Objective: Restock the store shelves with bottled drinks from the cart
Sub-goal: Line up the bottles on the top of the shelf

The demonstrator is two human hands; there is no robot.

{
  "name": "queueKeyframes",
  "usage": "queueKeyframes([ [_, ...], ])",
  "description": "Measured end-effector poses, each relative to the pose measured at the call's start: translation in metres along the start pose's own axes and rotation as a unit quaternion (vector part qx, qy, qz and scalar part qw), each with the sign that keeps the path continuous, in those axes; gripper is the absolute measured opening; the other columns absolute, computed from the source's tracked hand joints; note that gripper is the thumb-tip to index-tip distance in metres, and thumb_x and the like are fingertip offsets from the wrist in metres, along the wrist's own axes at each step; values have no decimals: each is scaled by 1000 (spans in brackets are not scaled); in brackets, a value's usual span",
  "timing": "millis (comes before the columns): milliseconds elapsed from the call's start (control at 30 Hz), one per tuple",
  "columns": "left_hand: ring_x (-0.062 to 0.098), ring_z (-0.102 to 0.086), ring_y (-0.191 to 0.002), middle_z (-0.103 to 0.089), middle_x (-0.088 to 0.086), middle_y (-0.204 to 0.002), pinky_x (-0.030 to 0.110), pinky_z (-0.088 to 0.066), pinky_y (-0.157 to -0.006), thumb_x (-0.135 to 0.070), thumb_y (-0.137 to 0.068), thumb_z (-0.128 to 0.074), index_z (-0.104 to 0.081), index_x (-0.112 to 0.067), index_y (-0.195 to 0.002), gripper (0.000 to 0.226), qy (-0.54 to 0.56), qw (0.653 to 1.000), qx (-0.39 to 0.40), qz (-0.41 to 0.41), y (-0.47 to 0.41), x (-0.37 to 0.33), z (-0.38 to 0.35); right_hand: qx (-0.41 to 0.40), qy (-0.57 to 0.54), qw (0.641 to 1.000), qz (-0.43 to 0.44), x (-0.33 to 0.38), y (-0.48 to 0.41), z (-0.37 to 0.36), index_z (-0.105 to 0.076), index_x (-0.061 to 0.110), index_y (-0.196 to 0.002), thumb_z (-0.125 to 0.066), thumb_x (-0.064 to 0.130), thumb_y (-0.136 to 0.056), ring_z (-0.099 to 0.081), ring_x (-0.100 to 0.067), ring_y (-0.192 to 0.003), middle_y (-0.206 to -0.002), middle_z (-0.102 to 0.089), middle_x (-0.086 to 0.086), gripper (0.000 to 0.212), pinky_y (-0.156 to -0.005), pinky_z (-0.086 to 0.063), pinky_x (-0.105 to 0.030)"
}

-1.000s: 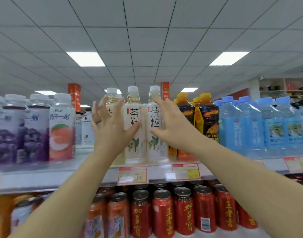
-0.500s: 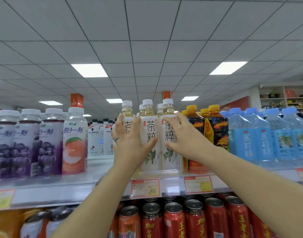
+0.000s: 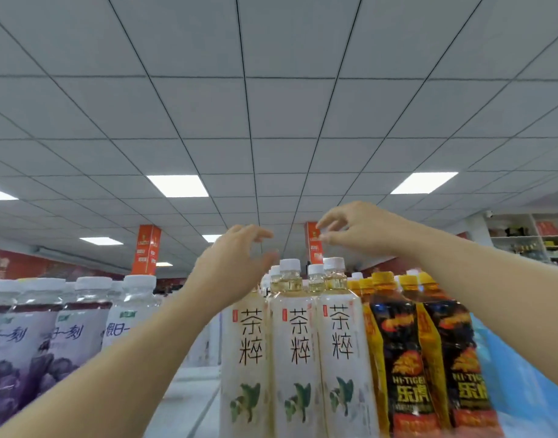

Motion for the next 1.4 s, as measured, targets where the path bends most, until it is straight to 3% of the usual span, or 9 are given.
queueKeyframes([
  [167, 10, -57, -101, -60, -7, -120, 22, -44, -86, -33, -95, -49, -57, -26, -122, 29, -11, 993, 122, 5, -44, 2, 1, 145, 6, 989, -30, -16, -40, -17, -63, 26, -114, -55, 40, -91, -61, -13, -100, -118, -62, 5, 29, -84, -54, -29],
  [267, 9, -58, -99, -59, -11, -112, 26, -39, -94, -32, -95, -48, -57, -27, -123, 30, -47, 976, 215, -4, -64, 2, -3, 211, -35, 975, -60, -22, -54, -21, -63, 23, -117, -57, 36, -91, -62, -20, -101, -119, -61, -1, 30, -78, -56, -29],
  [500, 4, -66, -84, -58, -25, -80, 23, -51, -80, -28, -93, -54, -59, -26, -124, 31, -34, 918, 396, 17, -90, 2, -27, 297, -77, 950, -58, -34, -67, -36, -64, 21, -118, -64, 32, -87, -64, -16, -101, -110, -66, 1, 33, -82, -56, -27],
  [700, 9, -65, -85, -64, -15, -84, 25, -55, -83, -23, -92, -57, -63, -20, -120, 28, 30, 916, 400, 10, -92, 4, -31, 285, -90, 954, -6, -41, -63, -35, -64, 16, -118, -61, 29, -89, -66, -12, -97, -100, -69, 5, 32, -81, -55, -21],
  [967, 15, -67, -93, -68, -4, -99, 24, -56, -81, -22, -93, -57, -64, -20, -116, 25, 59, 918, 392, 2, -96, 7, -38, 289, -75, 954, 9, -48, -66, -35, -65, 18, -117, -60, 30, -90, -66, -10, -99, -108, -70, 3, 30, -80, -54, -20],
  [1100, 11, -66, -86, -65, -11, -91, 23, -55, -81, -26, -93, -55, -60, -21, -122, 30, 55, 911, 408, -1, -99, 7, -36, 300, -94, 949, -3, -52, -69, -34, -65, 21, -117, -57, 37, -90, -66, -11, -98, -108, -69, 4, 32, -83, -55, -23],
  [1200, 5, -64, -81, -63, -13, -98, 22, -54, -80, -31, -96, -49, -54, -24, -128, 33, 64, 920, 387, 16, -107, 15, -31, 243, -137, 960, -28, -58, -79, -31, -61, 22, -120, -54, 39, -91, -67, -9, -93, -109, -67, 3, 34, -82, -55, -23],
  [1300, 7, -62, -93, -63, -10, -105, 20, -50, -80, -32, -97, -47, -56, -25, -127, 32, 39, 946, 322, 18, -117, 31, -33, 242, -88, 965, -40, -63, -89, -38, -59, 21, -124, -55, 32, -93, -66, -8, -89, -103, -66, 6, 34, -79, -55, -22],
  [1400, 10, -60, -101, -60, -7, -119, 25, -50, -87, -29, -96, -49, -54, -25, -128, 32, 38, 930, 363, 37, -120, 41, -45, 297, -64, 951, -58, -64, -95, -58, -59, 21, -125, -56, 28, -93, -63, -13, -96, -103, -64, 7, 33, -82, -54, -24],
])
Point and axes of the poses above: each hand's wrist, its own y-axis away from the middle knuckle, its own z-axis out of the back of the hand, x = y × z, the point moved 1 cm from there along -y, towards the middle knuckle
